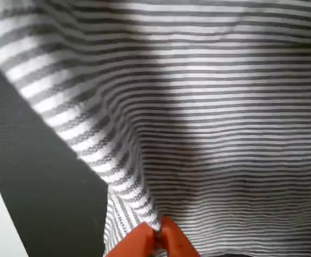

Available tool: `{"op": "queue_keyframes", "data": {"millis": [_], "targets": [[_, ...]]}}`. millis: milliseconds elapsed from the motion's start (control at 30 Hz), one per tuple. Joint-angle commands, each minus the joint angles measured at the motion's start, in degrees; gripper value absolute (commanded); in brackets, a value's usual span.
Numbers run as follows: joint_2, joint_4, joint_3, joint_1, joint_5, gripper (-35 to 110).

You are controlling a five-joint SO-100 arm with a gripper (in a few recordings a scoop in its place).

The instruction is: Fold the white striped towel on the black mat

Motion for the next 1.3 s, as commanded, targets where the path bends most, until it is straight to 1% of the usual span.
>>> {"op": "queue_keyframes", "data": {"millis": [0, 233, 300, 367, 467, 567, 733, 867, 1033, 1267], "targets": [[5.10, 2.46, -2.11, 6.94, -3.87, 0], [9.05, 2.81, -0.53, 25.05, -18.28, 0], [9.84, 2.72, 0.09, 28.12, -20.65, 0], [10.90, 2.64, 2.11, 28.30, -20.92, 0], [12.57, 2.37, 4.57, 23.99, -17.05, 0], [14.41, 1.93, 8.44, 17.14, -11.78, 0], [15.47, -2.37, 13.45, 2.81, -3.08, 0], [12.66, -7.03, 14.24, -5.36, 2.90, 2], [8.09, -11.87, 14.15, -11.51, 8.00, 8], [2.46, -18.72, 15.47, -16.26, 12.92, 20]]}}
